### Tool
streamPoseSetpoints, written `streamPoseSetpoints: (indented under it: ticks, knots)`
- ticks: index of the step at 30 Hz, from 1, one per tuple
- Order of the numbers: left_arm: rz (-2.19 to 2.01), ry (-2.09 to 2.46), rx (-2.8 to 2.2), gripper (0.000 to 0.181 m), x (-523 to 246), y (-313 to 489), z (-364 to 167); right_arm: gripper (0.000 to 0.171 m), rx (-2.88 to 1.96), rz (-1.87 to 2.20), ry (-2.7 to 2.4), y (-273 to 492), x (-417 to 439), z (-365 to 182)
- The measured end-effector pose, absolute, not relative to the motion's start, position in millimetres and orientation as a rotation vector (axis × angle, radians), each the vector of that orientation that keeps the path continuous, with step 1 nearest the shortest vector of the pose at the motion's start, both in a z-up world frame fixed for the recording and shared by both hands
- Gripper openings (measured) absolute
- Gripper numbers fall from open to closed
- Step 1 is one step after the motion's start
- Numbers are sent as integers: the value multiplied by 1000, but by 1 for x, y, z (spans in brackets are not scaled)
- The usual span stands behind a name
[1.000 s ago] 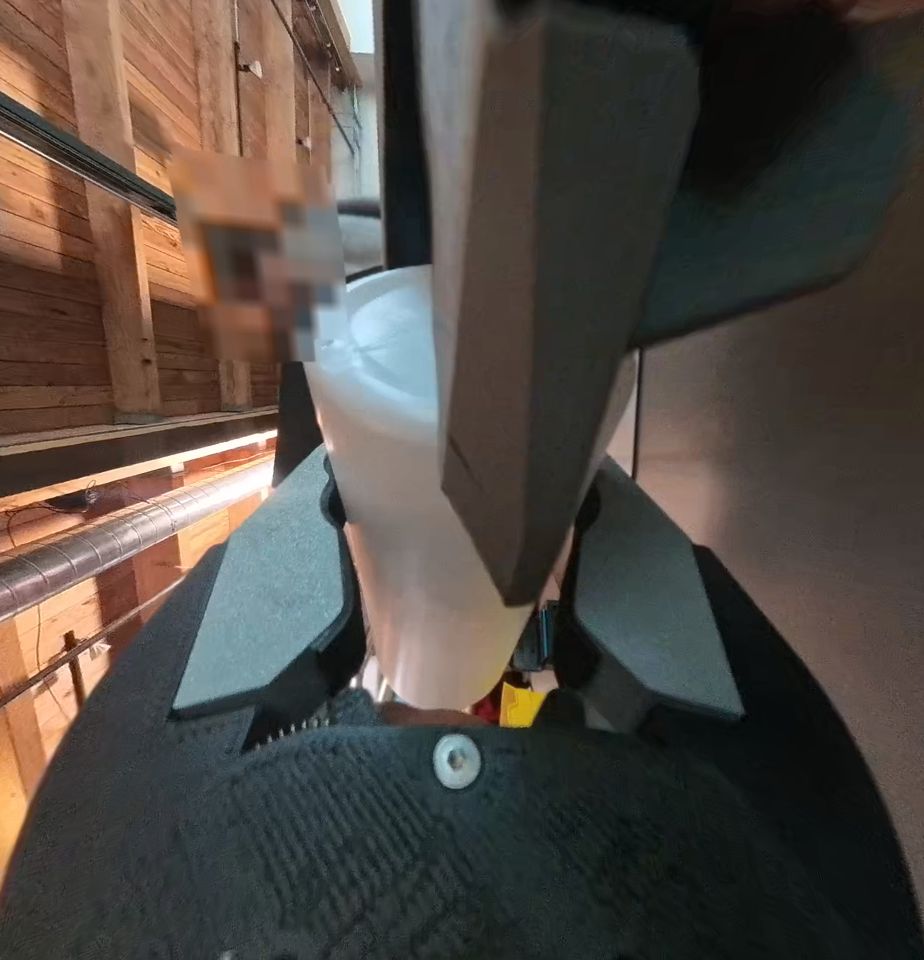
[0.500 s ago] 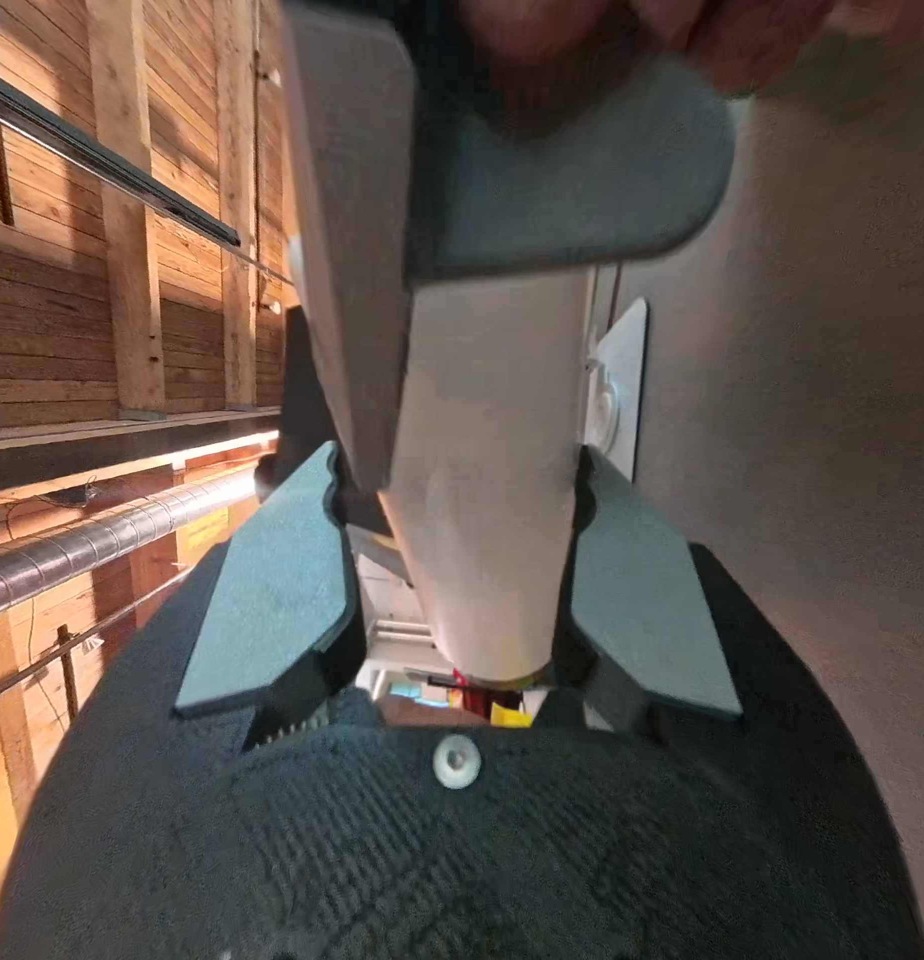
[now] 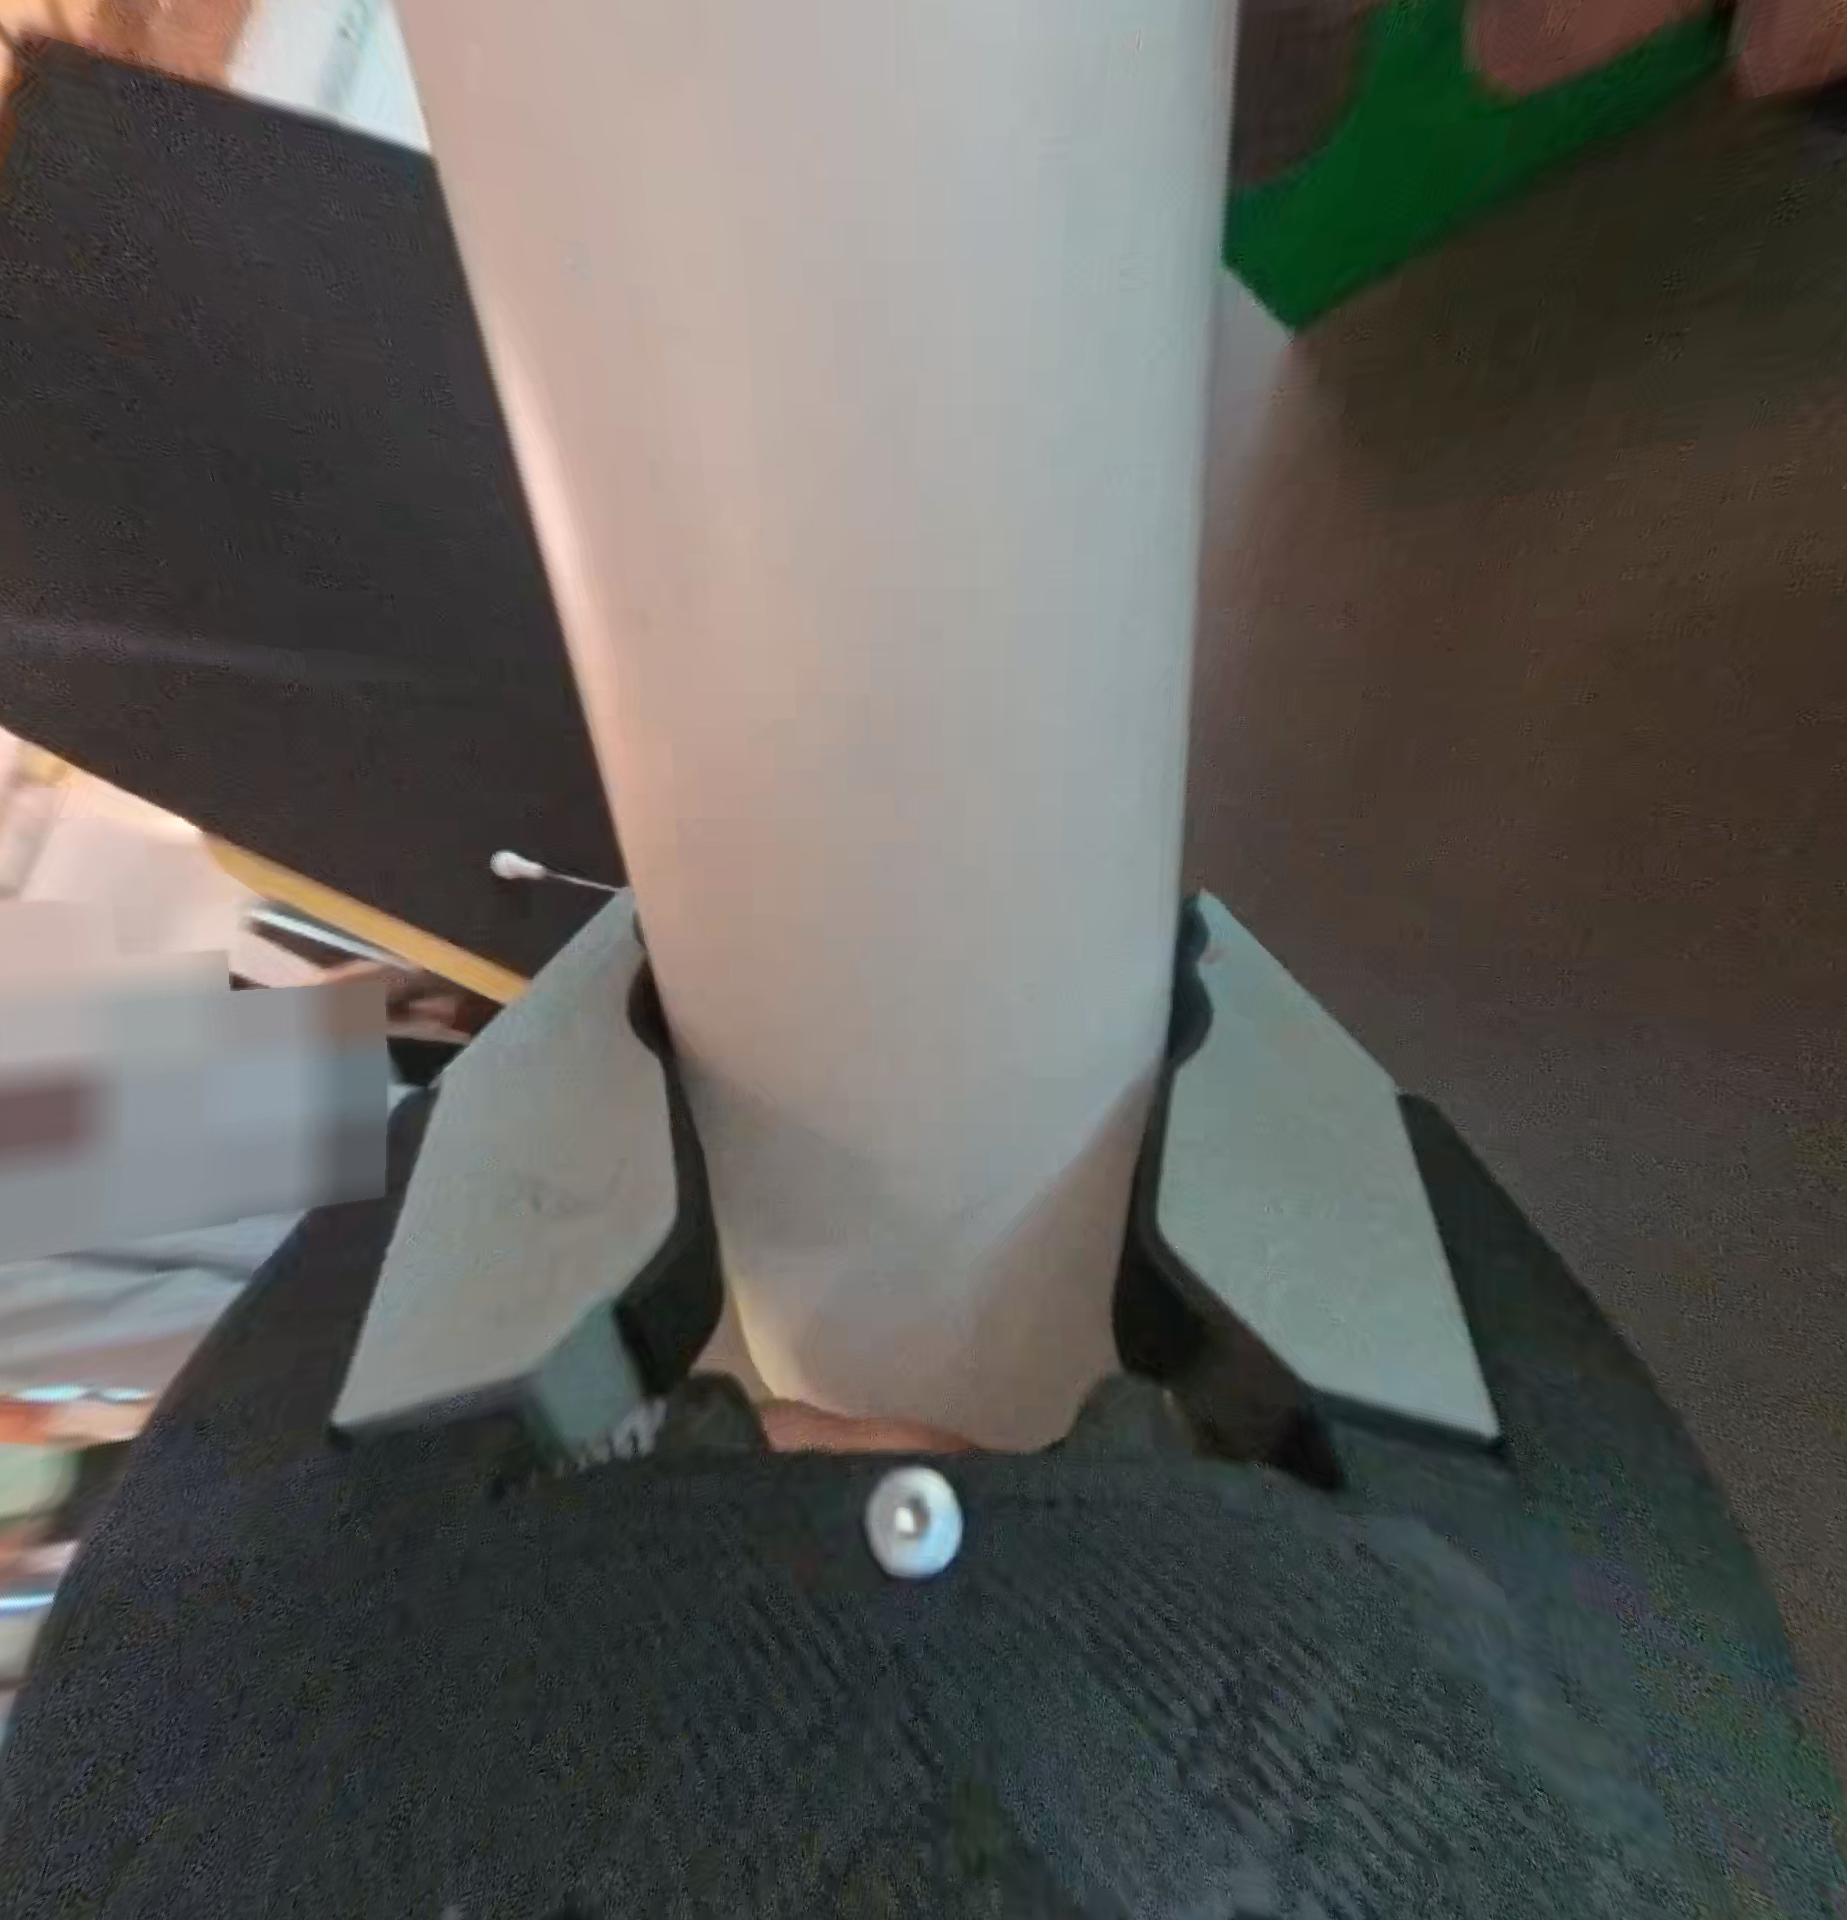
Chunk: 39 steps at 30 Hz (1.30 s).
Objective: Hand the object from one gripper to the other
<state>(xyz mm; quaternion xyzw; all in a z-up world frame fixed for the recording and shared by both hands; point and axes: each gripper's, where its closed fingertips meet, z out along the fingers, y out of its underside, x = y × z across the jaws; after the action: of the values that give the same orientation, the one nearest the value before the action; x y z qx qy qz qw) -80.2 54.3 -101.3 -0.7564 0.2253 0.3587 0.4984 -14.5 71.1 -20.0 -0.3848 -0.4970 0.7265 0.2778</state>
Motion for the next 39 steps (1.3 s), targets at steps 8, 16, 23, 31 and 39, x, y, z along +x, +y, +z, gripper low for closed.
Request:
streamPoseSetpoints:
  ticks: [8,16,23,31,39]
  knots:
    - [-613,191,-1809,97,-5,47,-84,126,-1064,1909,-1442,63,-18,-32]
    - [-838,277,-1890,97,44,47,-113,92,-1095,2123,-1725,13,-21,-68]
    - [-785,177,-1645,75,5,47,-72,90,-965,1820,-1515,49,-14,-31]
    - [-304,126,-1678,38,-54,70,-109,89,-1083,1200,-1136,148,64,79]
    - [-125,279,-1727,38,-39,74,-116,92,-1886,446,-1313,327,121,-35]
